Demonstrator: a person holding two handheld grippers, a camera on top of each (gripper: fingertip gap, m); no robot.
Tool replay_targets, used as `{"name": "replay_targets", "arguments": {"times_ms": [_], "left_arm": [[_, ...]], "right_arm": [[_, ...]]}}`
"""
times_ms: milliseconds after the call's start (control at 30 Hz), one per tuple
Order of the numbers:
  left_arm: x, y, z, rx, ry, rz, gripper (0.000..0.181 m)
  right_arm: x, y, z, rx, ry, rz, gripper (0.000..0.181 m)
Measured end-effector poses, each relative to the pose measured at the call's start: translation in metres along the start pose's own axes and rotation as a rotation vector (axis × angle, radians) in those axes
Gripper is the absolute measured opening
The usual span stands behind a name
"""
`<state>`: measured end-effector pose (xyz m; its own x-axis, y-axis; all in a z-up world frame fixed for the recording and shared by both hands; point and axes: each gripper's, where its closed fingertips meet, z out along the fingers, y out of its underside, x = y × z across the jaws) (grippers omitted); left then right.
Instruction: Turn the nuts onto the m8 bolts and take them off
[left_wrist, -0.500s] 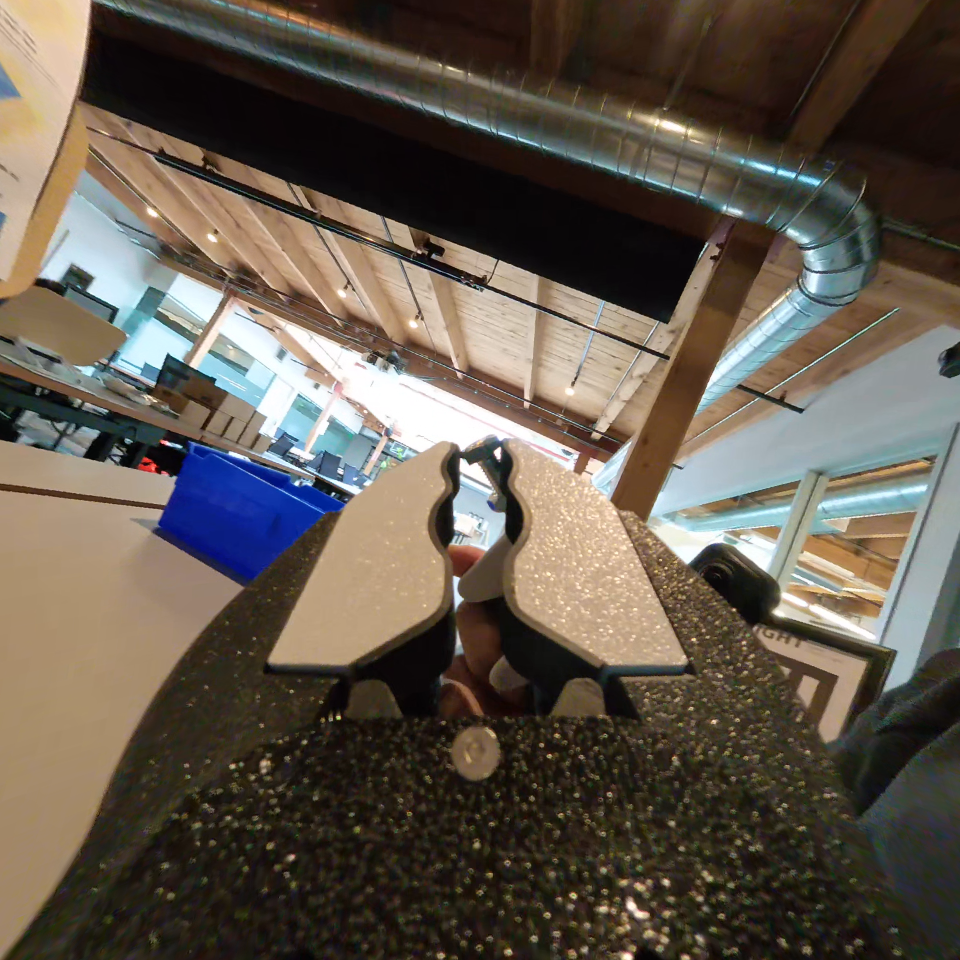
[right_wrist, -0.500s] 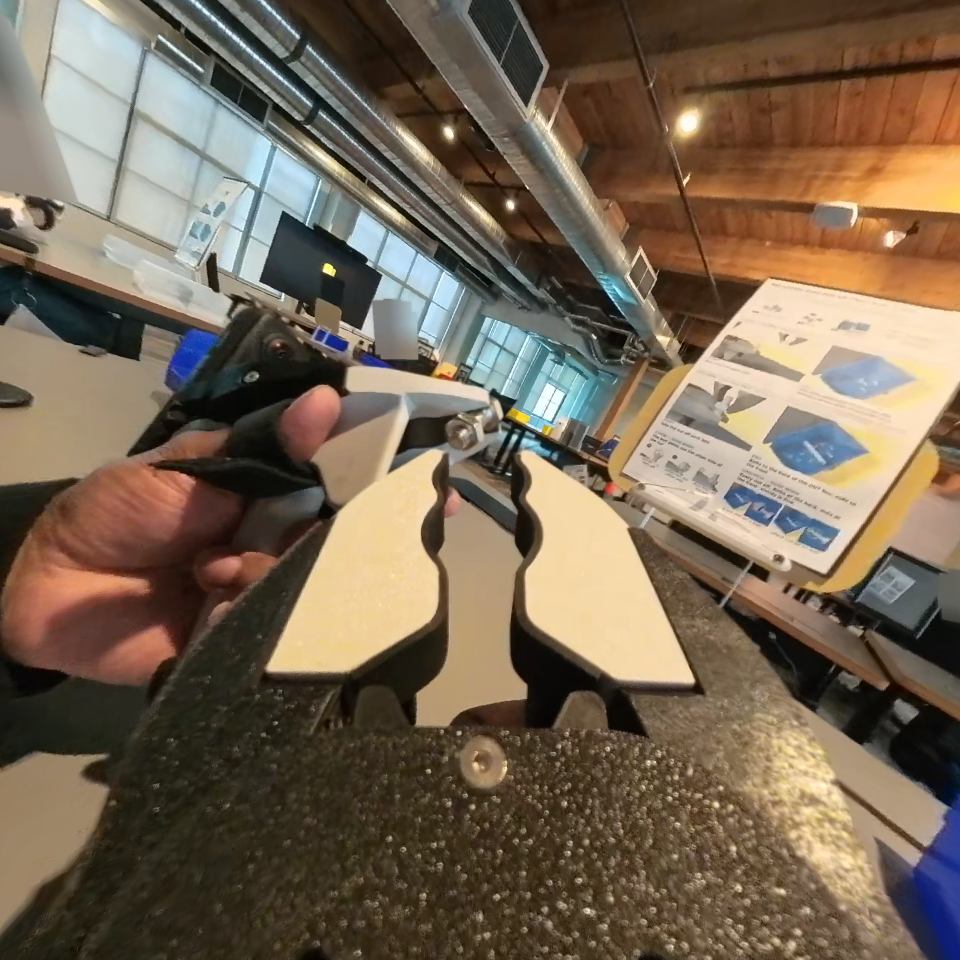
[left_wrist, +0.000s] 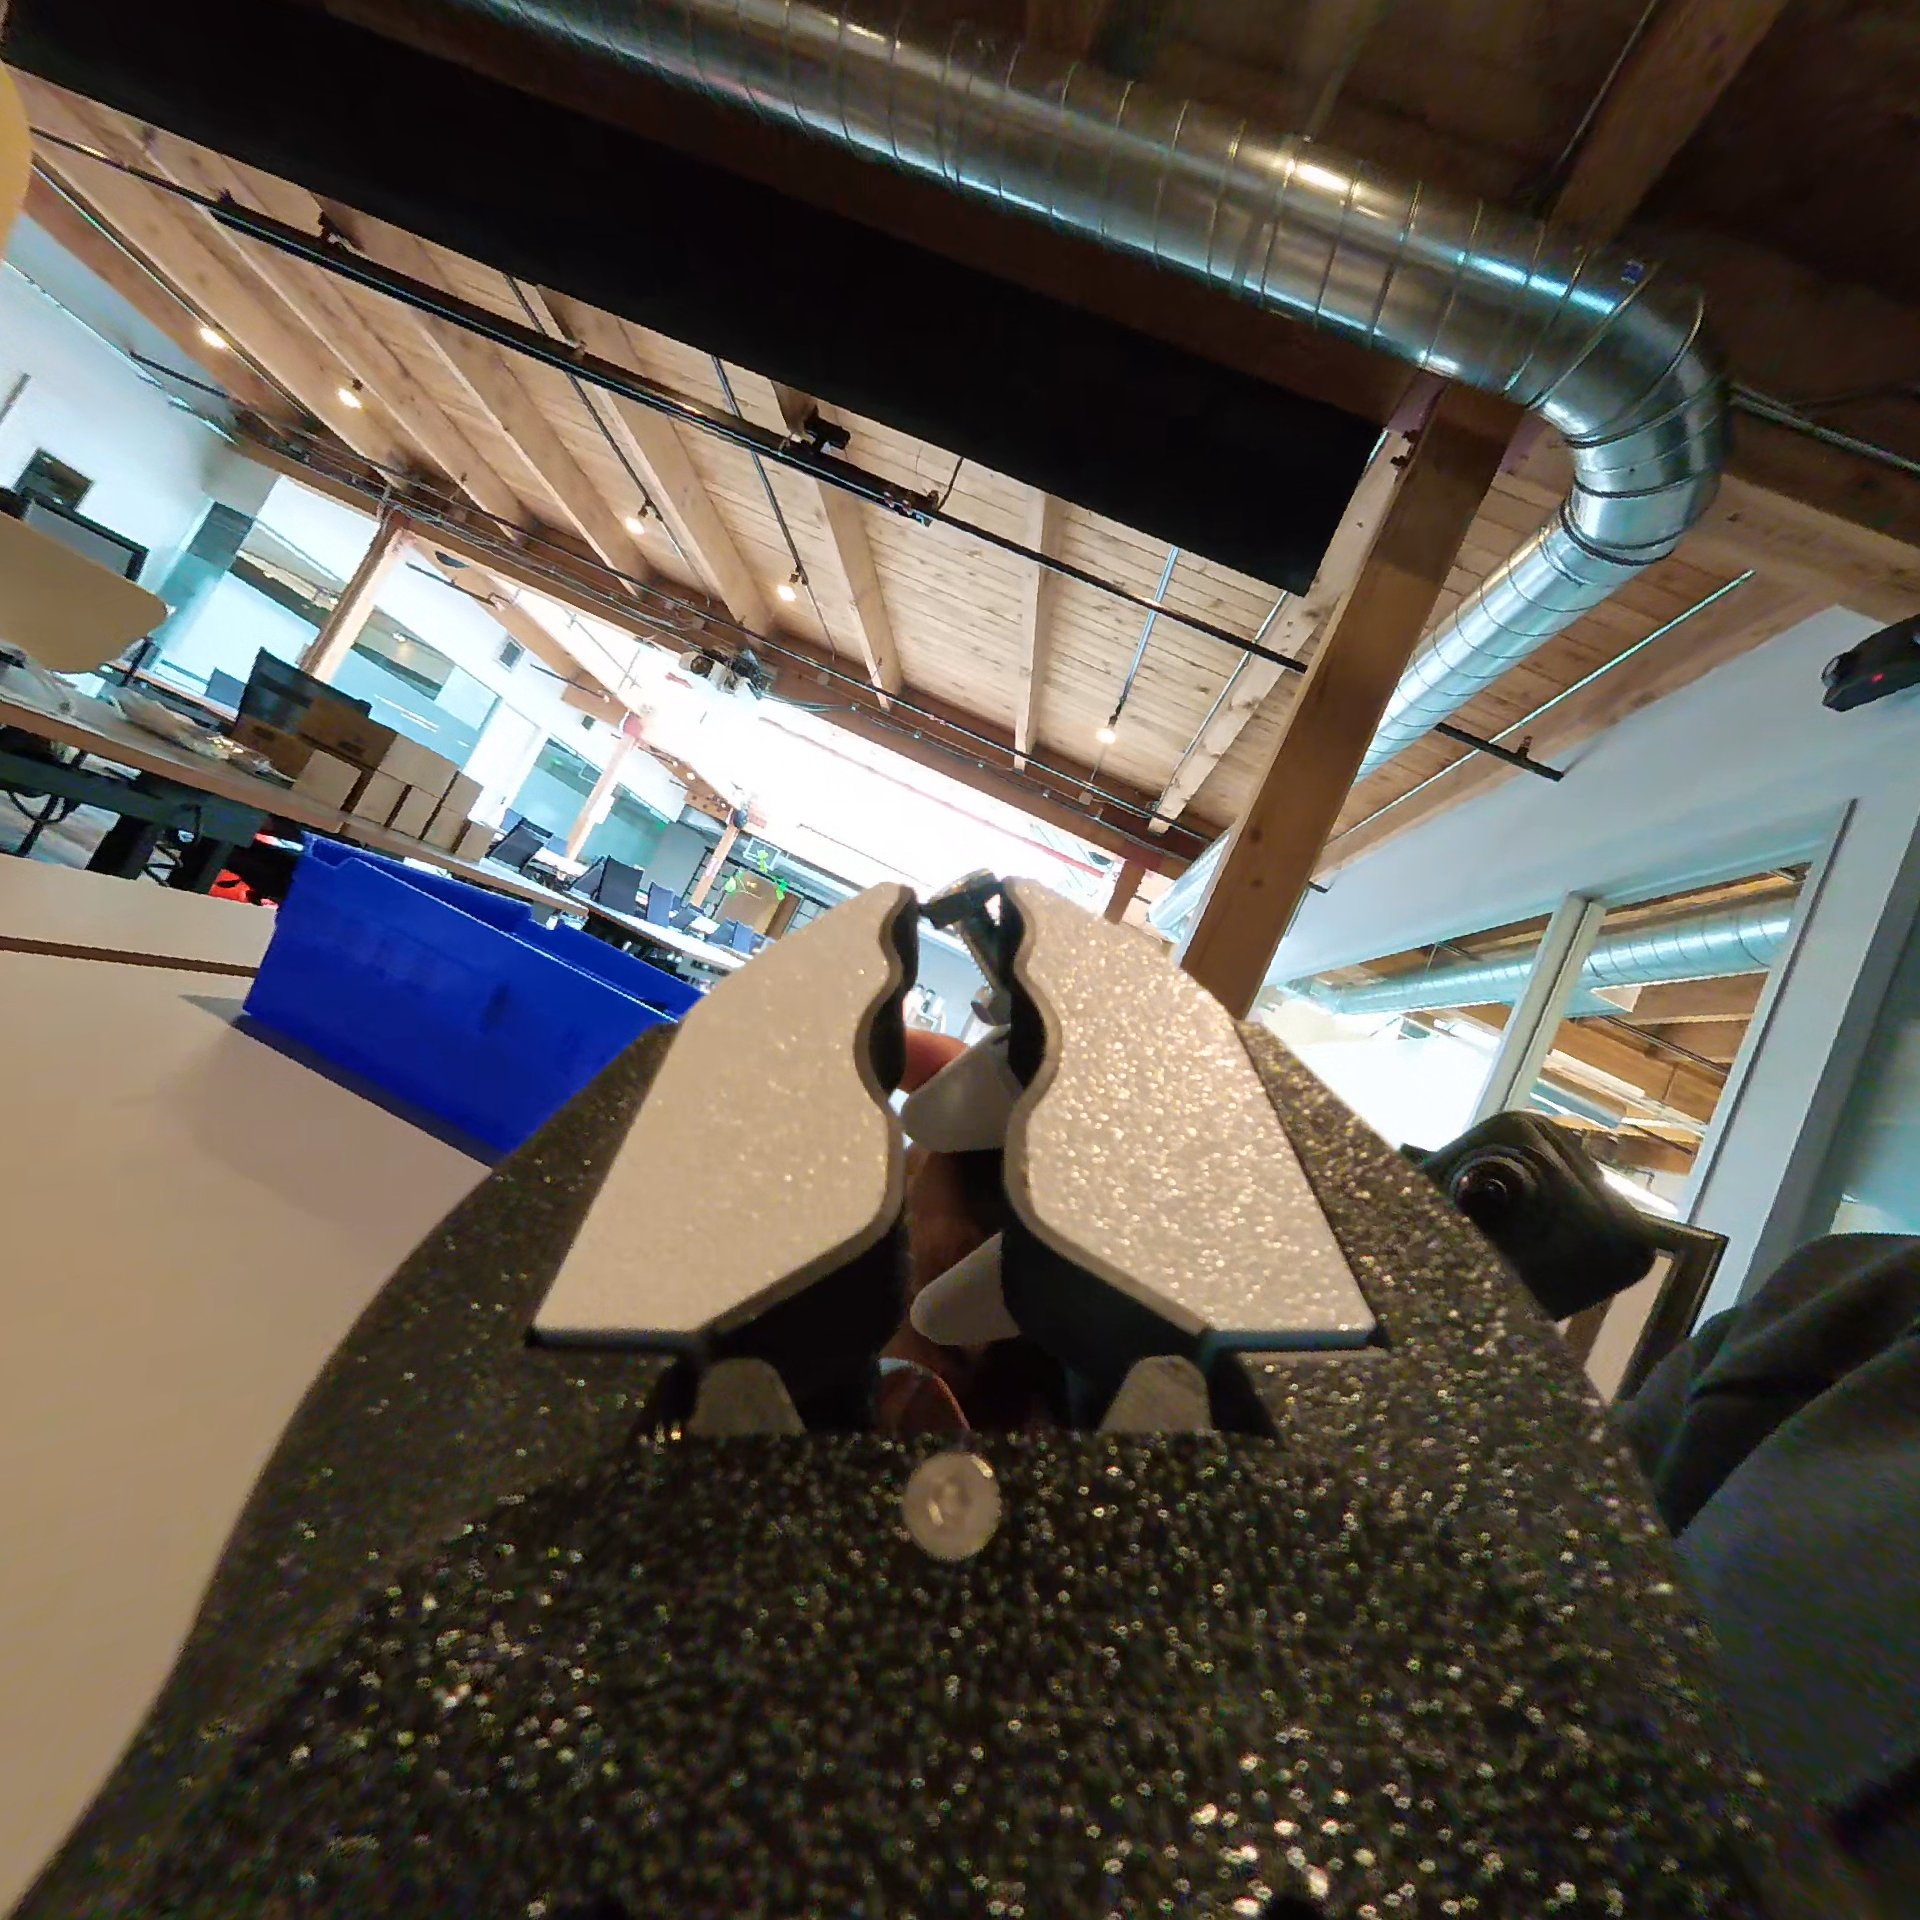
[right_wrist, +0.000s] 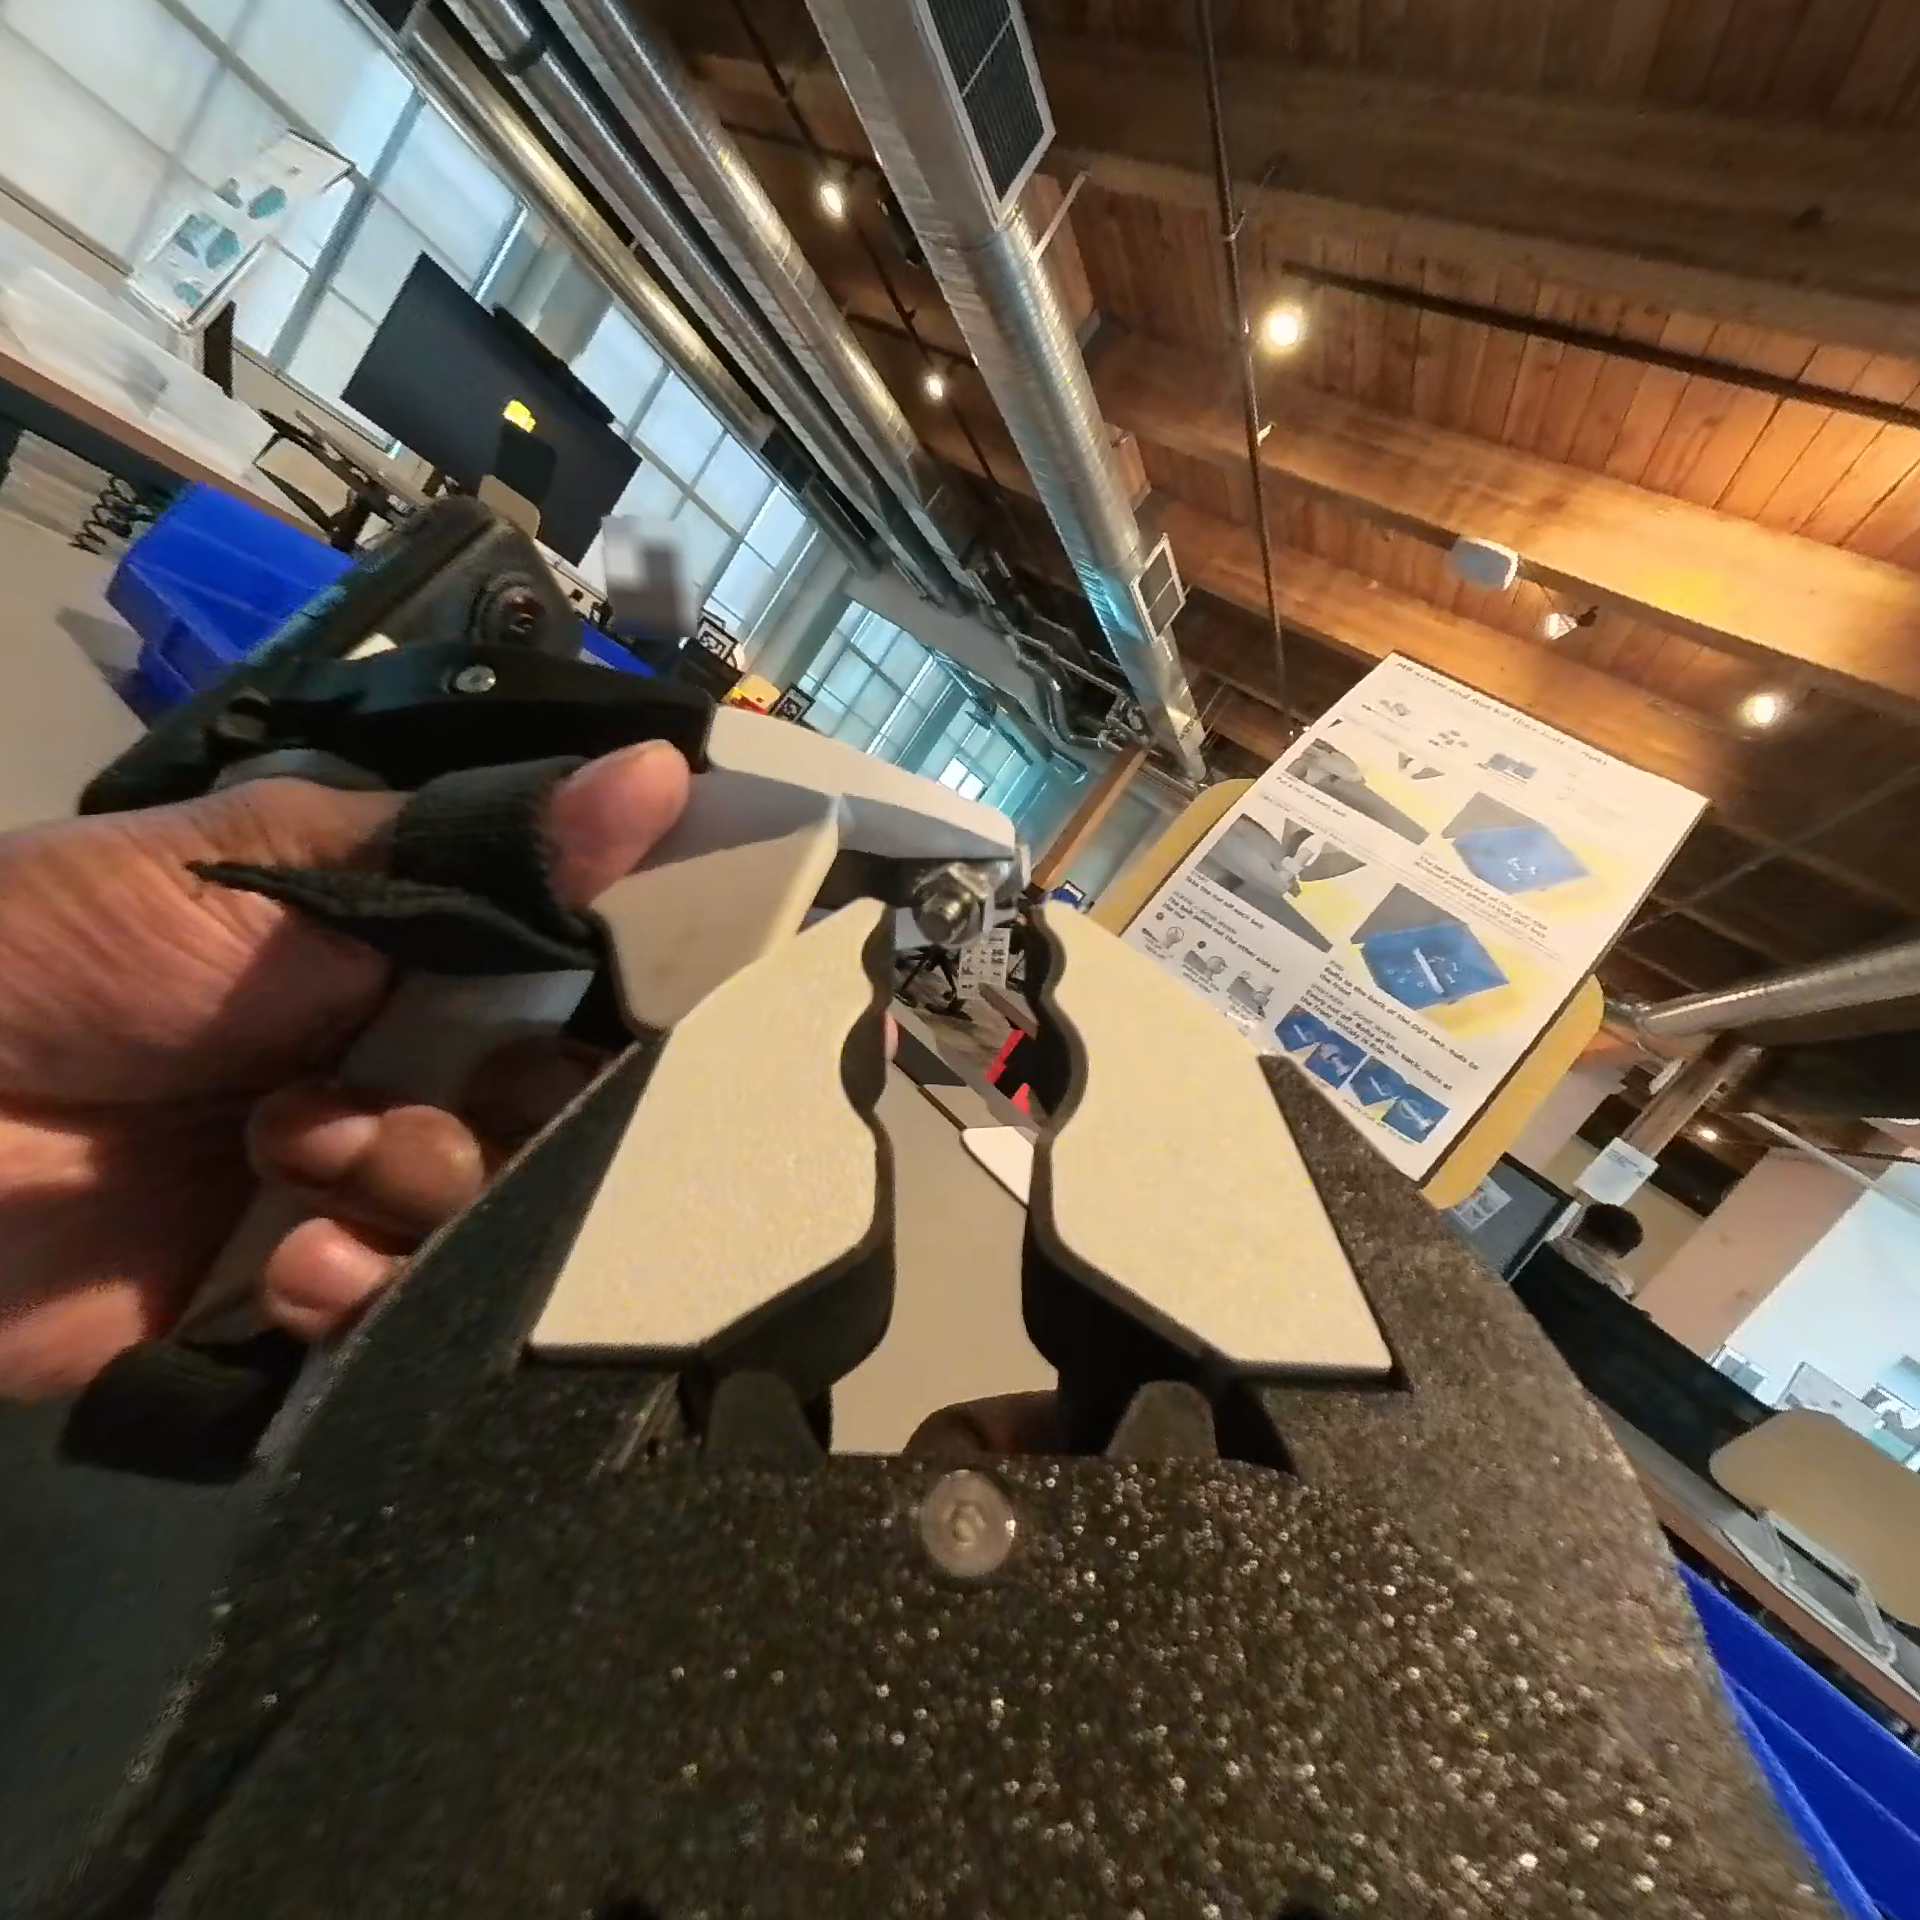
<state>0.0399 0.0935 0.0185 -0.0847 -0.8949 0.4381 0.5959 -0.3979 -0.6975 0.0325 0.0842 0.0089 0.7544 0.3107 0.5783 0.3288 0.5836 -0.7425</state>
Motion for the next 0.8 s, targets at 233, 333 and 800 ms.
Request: {"name": "replay_targets", "arguments": {"times_ms": [233, 333, 800], "left_arm": [[0.003, 0.005, 0.001, -0.030, 0.020, -0.012, 0.014], [0.007, 0.006, 0.001, -0.046, 0.042, -0.022, 0.014], [0.041, 0.029, -0.022, -0.409, 0.228, 0.306, 0.036]], "right_arm": [[0.000, -0.001, -0.001, 0.008, 0.008, -0.062, 0.015], [0.000, -0.003, -0.003, 0.022, -0.016, -0.077, 0.014], [-0.002, -0.015, -0.063, 0.178, -0.652, 0.373, 0.014]]}}
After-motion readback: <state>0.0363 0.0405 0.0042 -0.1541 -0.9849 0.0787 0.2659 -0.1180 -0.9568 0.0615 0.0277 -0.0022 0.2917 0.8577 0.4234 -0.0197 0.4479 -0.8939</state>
